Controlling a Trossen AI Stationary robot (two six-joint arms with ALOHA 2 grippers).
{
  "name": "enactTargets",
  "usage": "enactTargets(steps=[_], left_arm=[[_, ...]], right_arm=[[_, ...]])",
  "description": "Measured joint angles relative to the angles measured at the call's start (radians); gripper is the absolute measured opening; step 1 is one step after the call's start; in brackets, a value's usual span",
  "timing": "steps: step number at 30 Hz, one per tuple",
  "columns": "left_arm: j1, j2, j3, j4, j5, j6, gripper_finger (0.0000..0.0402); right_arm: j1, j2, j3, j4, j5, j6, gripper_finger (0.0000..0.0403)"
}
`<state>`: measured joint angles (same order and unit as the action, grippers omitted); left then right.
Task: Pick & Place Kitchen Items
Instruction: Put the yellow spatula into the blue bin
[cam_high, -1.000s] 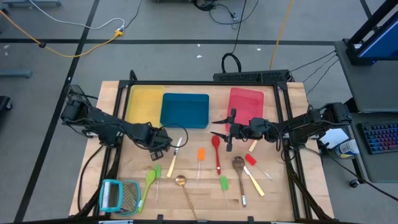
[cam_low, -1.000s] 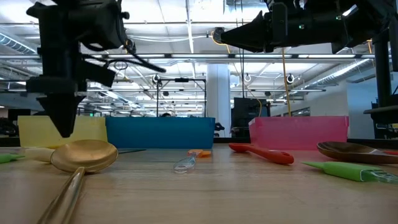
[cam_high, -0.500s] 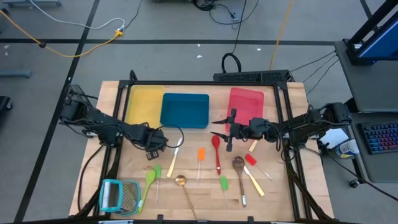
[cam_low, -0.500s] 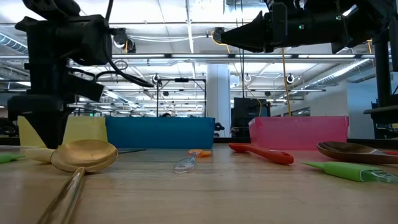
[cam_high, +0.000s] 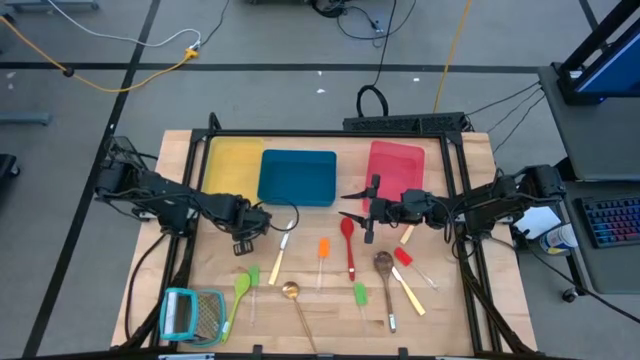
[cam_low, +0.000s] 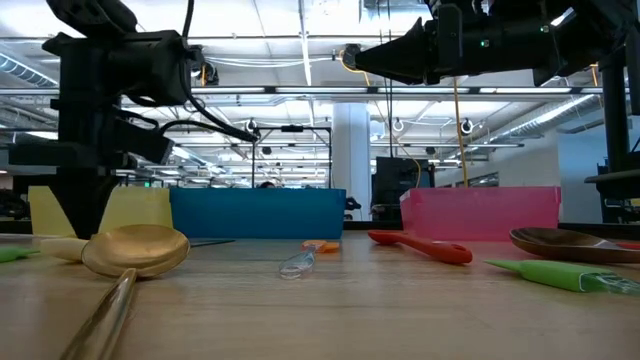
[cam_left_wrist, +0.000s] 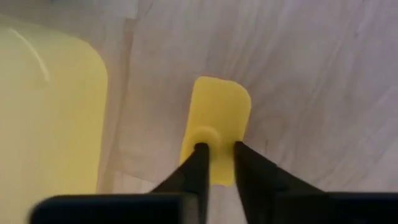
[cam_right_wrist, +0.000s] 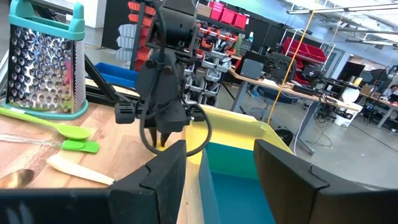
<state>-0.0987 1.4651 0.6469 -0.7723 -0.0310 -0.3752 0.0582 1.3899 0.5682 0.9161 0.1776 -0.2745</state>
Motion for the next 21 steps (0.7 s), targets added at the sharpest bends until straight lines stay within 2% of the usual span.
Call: enactTargets(steps=[2,5,11,15,21], left_arm=[[0.017,0.0,0.001,0.0,0.005,0.0,0.0016],[0.031,0.0,0.007,-0.012,0.019,-0.002,0.0012],[0.03,0.011,0.084,-0.142,0.012,-0.05,0.0044],[0.012,0.009,0.14,-0.148,0.034,-0.029,0.0076],[0.007,0.008,0.146,-0.167,-0.009,-0.006,0.0139]], right_arm=[[0.0,0.0,0.0,0.0,0.0,0.0,0.0183],[0.0,0.0,0.0,0.0,0.0,-0.001,0.0183],[0.0,0.0,0.0,0.0,0.0,-0.003,0.0183],[0.0,0.0,0.0,0.0,0.0,-0.003,0.0183],[0.0,0.0,0.0,0.0,0.0,-0.002,0.0183]])
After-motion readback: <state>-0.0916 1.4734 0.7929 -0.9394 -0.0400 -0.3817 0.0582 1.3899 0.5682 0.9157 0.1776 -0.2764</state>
